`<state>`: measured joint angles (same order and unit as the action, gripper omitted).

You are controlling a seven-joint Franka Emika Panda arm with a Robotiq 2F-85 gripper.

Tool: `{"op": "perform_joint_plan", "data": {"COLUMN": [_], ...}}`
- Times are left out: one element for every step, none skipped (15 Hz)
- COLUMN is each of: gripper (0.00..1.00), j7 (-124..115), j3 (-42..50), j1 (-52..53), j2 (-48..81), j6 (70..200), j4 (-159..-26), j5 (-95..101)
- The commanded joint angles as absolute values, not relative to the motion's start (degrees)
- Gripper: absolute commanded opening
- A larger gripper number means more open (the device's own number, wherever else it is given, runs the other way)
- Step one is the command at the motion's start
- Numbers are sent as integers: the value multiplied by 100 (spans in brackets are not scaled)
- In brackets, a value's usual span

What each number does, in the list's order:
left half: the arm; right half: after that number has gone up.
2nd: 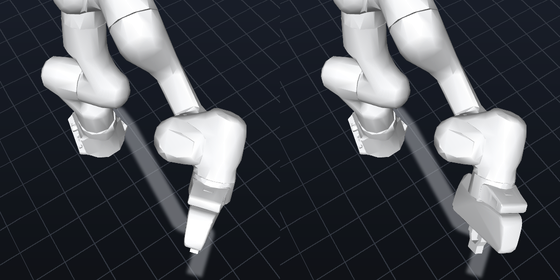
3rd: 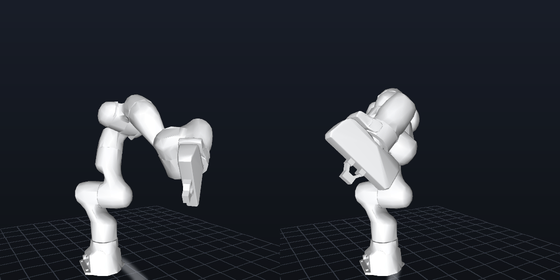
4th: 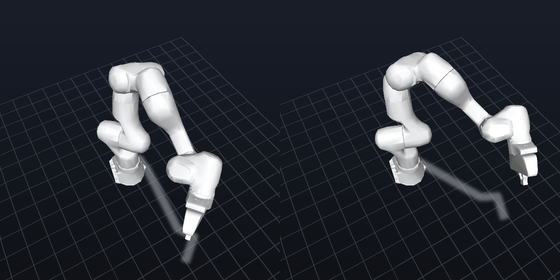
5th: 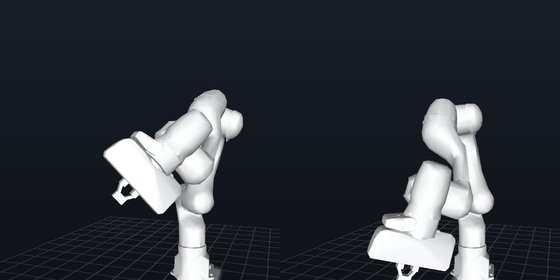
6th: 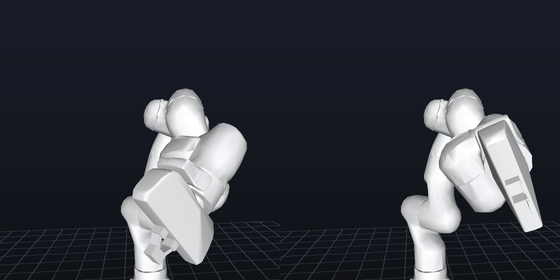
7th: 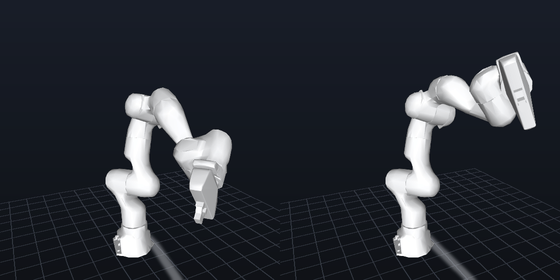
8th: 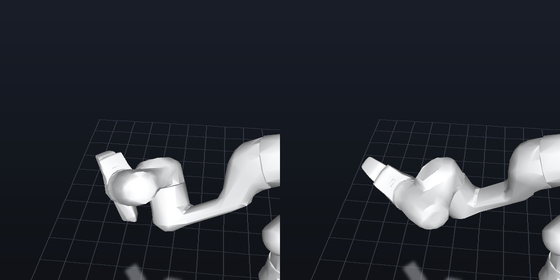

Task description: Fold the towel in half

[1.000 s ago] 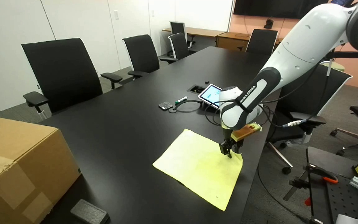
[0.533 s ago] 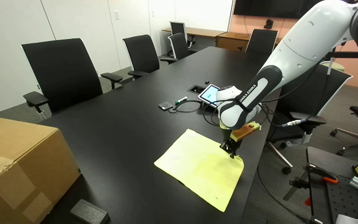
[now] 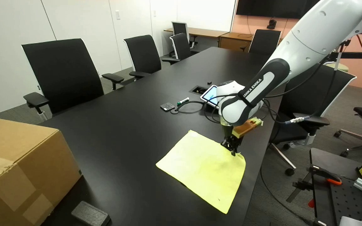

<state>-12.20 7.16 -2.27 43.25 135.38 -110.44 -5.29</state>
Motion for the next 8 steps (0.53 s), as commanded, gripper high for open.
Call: {"op": "perform_joint_plan", "data": {"gripper": [7,7,6,6,6,6,6,6], "j7": [-1169,-1179,-1174,-1137,-1144,-1150,-1118,-1121], "j3": [725,727,713,689,682,669,638,618], "j1": [-183,-168,-166,-169,-152,-135,-135,-119], "j2": [4096,4128,4149,4173,4216,4262,4334,4388], "j6": [13158,13019,12897,12770,12611,12461,12302,12139], "j4": [-10765,-10564,-10382,-10179,-9935,-9689,-9403,-9137], "j5": [-317,-265,-226,-184,-141,-101,-79,-63]}}
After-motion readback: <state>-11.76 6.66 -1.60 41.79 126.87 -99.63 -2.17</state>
